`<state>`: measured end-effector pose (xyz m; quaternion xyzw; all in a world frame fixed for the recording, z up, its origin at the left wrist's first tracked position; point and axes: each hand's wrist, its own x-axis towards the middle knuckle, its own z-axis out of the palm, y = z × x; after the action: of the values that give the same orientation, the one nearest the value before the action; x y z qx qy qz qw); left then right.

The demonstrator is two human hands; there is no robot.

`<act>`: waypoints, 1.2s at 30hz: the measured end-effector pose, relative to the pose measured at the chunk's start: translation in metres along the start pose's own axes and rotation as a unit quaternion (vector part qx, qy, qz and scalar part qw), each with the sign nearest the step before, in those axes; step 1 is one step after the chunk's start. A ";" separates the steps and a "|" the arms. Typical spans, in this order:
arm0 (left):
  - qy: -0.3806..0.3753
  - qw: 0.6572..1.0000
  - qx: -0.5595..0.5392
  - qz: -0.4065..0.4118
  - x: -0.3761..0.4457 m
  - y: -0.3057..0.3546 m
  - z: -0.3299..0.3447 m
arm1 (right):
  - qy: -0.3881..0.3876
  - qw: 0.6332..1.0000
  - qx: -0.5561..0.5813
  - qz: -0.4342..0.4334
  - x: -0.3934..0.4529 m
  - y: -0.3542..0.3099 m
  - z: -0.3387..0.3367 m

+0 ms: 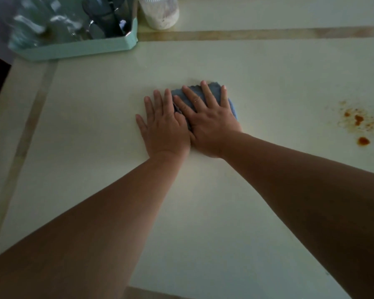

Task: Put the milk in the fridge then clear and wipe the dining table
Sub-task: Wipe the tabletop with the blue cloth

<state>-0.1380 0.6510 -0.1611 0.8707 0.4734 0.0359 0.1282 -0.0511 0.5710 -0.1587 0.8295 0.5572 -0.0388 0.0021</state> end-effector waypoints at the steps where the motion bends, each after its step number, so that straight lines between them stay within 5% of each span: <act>1: -0.003 1.000 0.001 -0.008 0.003 0.001 0.000 | -0.001 1.000 0.001 -0.003 0.005 0.003 0.000; 11: 0.047 0.998 -0.035 -0.027 0.006 0.004 0.003 | -0.001 1.000 0.015 -0.009 0.019 0.008 -0.003; 14: 0.093 0.993 -0.042 0.064 0.002 0.007 -0.002 | 0.005 1.000 0.016 0.018 0.014 0.005 0.000; 19: 0.026 0.972 -0.007 0.234 0.002 0.010 0.000 | 0.008 0.997 0.018 0.078 -0.012 0.001 0.005; 24: -0.050 0.975 0.021 0.215 -0.019 0.015 0.006 | 0.012 0.996 0.025 0.090 -0.041 0.002 0.007; 36: -0.085 0.965 0.069 0.240 -0.120 0.009 0.006 | -0.016 0.993 0.033 0.112 -0.147 -0.027 0.011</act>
<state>-0.1956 0.5453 -0.1578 0.9655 0.2389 -0.0411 0.0951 -0.1320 0.4449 -0.1584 0.8853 0.4594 -0.0705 -0.0122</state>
